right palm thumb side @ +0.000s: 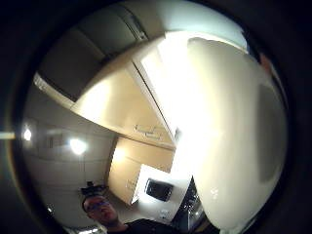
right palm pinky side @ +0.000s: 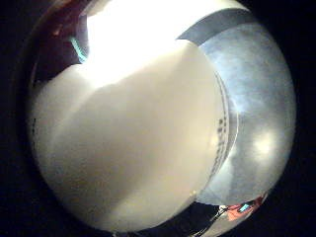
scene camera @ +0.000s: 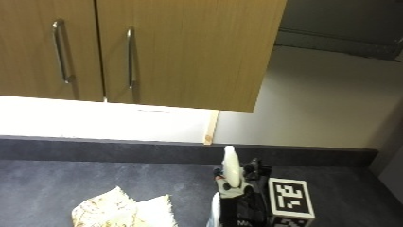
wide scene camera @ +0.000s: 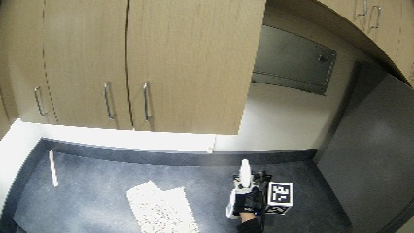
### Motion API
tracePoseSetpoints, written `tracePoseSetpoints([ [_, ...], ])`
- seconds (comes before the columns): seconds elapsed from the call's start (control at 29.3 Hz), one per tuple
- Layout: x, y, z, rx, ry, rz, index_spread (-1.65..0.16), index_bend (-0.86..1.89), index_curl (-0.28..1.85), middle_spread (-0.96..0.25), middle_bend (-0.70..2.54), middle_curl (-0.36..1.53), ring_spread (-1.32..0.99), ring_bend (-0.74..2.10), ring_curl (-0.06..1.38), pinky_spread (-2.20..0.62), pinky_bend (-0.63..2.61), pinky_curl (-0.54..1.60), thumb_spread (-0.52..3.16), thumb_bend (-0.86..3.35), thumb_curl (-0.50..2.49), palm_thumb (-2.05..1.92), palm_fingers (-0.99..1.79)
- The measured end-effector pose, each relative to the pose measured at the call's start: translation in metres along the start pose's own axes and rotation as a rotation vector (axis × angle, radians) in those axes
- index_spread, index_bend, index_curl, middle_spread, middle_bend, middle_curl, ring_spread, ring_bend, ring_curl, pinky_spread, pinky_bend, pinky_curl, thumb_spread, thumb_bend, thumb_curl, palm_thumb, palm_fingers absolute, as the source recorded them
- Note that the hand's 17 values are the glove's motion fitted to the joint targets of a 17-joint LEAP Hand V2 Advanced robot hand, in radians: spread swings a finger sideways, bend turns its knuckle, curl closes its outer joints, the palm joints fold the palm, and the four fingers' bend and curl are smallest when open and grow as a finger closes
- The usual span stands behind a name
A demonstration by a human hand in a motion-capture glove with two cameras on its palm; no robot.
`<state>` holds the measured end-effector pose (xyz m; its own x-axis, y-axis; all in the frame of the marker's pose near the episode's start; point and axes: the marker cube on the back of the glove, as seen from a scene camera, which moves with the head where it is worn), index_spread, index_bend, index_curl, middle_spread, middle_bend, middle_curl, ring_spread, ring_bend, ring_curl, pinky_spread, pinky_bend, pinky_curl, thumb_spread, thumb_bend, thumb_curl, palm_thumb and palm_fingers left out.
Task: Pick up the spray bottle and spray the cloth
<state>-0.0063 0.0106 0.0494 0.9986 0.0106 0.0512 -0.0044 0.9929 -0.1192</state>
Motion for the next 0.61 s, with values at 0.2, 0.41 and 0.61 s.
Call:
tracePoseSetpoints([
  [0.2,0.000,0.005,0.059,-0.160,-0.019,-0.005,-0.14,0.22,0.54,-0.04,0.39,0.52,-0.03,0.33,0.43,0.08,0.19,0.31,1.02,0.04,0.64,1.20,1.05],
  [0.41,0.007,-0.006,0.078,-0.224,0.018,-0.038,-0.14,0.18,0.55,-0.05,0.36,0.53,-0.03,0.33,0.44,0.07,0.21,0.33,1.02,0.03,0.65,1.21,1.07],
  [0.61,0.016,-0.011,0.083,-0.257,0.140,-0.013,-0.14,0.15,0.54,-0.05,0.34,0.54,-0.03,0.39,0.47,0.05,0.27,0.37,1.02,0.01,0.66,1.21,1.13],
])
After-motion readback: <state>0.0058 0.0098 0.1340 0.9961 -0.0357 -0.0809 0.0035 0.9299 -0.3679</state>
